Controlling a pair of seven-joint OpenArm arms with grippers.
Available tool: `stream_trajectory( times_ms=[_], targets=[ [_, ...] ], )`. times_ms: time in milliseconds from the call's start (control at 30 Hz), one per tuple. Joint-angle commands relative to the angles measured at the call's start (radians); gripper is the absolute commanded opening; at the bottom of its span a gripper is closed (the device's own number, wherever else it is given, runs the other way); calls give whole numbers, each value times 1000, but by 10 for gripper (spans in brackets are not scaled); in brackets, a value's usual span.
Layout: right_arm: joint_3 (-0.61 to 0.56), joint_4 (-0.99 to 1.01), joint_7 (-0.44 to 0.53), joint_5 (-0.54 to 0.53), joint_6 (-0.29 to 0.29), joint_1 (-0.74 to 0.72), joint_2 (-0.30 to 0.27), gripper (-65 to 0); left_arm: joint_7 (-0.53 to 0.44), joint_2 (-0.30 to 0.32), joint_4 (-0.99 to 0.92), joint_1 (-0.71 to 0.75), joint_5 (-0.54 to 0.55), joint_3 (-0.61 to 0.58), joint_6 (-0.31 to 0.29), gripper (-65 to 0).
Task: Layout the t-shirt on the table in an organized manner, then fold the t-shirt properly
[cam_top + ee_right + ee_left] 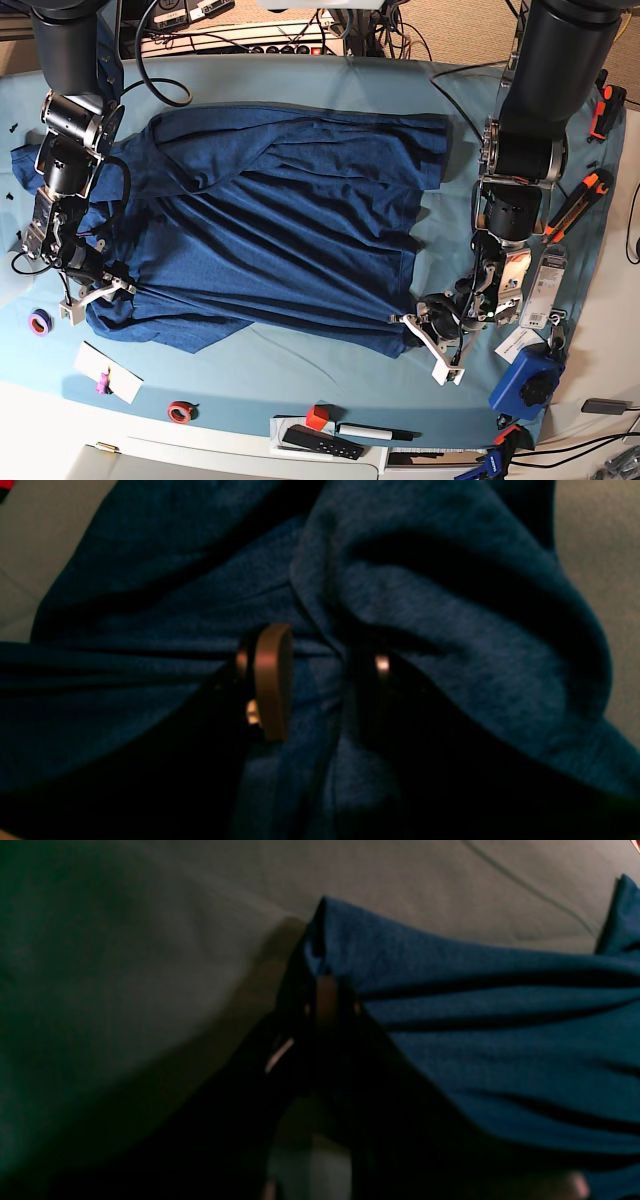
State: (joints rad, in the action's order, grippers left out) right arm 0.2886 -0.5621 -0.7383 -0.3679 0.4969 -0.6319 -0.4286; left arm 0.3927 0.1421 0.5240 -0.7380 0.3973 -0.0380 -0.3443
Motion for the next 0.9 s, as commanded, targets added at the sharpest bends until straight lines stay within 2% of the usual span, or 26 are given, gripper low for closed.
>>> stream_trajectory(
  times_ms=[0, 133, 233, 300, 333, 467, 567, 700, 867],
  targets=[
    [1, -8, 3, 2, 0, -21, -12, -439, -28, 7, 17, -34, 10, 2, 3, -650],
    [1, -8, 26, 3, 1, -22, -12, -422, -28, 8, 17, -26, 22, 2, 3, -649],
    [1, -8, 53, 3, 1, -22, -12, -328, -28, 8, 17, -23, 21, 2, 3, -483],
    [1, -8, 67, 3, 1, -23, -12, -319, -28, 11, 17, -24, 21, 2, 1, -393],
    [1, -8, 69, 3, 1, -25, -13, -319, -28, 12, 17, -25, 21, 2, -11, -381],
    [1, -9, 65, 3, 19, -51, -20, -319, -28, 40, 19, -29, 24, 2, -52, -381],
    [1, -43, 50, 2, 59, -72, -27, -319, -26, 80, 19, -34, 52, 2, -90, -381],
    [1, -146, 8, 3, 94, -86, -34, -319, 0, 158, 21, -45, 140, 2, -136, -381],
    [1, -255, 7, 78, 89, -85, -35, -319, 3, 256, 50, -46, 166, 2, -182, -381]
  ],
)
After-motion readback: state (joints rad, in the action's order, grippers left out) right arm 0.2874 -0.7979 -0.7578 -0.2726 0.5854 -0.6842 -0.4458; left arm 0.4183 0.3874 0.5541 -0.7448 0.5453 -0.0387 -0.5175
